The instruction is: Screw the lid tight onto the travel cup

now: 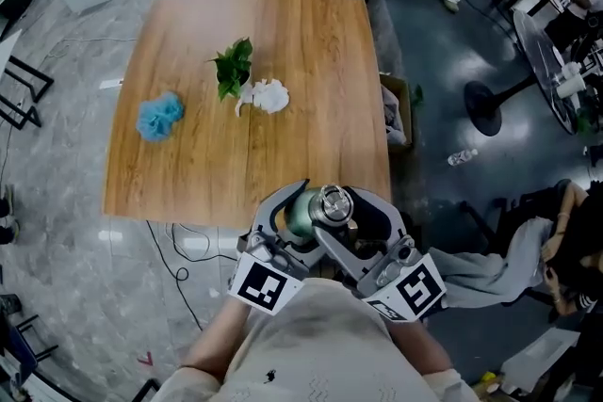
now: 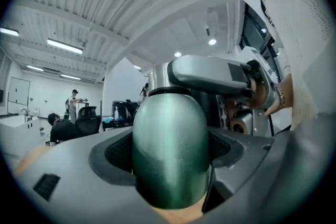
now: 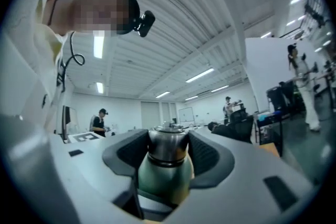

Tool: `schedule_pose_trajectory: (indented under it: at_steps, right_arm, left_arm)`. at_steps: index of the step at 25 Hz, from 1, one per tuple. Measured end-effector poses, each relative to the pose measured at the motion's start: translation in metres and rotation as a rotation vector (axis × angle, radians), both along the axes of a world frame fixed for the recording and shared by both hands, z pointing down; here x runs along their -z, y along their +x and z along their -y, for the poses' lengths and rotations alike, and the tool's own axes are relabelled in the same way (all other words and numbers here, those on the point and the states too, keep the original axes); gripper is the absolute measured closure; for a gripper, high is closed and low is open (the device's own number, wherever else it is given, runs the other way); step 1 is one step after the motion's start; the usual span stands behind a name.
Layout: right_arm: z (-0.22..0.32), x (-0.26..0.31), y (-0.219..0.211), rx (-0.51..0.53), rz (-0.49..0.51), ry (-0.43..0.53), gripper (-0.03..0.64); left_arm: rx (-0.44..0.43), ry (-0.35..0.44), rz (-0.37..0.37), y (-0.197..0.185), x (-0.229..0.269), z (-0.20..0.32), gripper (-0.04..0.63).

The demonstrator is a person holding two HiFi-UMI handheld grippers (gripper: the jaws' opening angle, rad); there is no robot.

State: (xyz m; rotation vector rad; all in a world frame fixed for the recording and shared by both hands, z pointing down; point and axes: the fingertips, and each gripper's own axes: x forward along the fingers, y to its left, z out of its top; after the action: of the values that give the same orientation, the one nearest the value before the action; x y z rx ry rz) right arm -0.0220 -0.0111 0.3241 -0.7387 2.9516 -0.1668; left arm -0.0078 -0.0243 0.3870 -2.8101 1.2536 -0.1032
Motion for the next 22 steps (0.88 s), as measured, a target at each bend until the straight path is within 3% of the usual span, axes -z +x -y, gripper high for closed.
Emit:
schedule_pose_trajectory:
  at_steps: [3, 6, 11, 15, 18, 22]
  right_arm:
    - [-0.003, -0.003, -0.003, 0.004, 0.026, -0.010, 0.367]
    - [-0.012, -0.001, 0.001, 0.138, 0.054, -0.011, 0.339]
    - [-0.029, 0.019, 0.015, 0.408, 0.071, 0.046, 0.341]
    - [-0.047, 0.025, 0.015, 0.617, 0.050, 0.058, 0.355]
    - [-0.042, 0.028, 0.010, 0.546, 0.061, 0.083, 0.362]
    - [-0.022, 0.029, 0.006, 0.247, 0.099, 0.070, 0.364]
  left_arm:
    - [-0.012, -0.013, -0.053, 0.000, -0.001, 0.000, 0.202]
    - [-0.098, 0.008, -0.078, 0.000, 0.006, -0.007, 0.202]
    - [-0.318, 0.012, -0.023, 0.009, 0.013, -0.035, 0.202]
    - [-0.378, 0.013, -0.031, 0.023, 0.016, -0.050, 0.204]
    - [-0.285, 0.012, -0.032, 0.019, 0.017, -0.040, 0.202]
    - [-0.061, -0.003, 0.006, 0.002, 0.016, -0.020, 0.202]
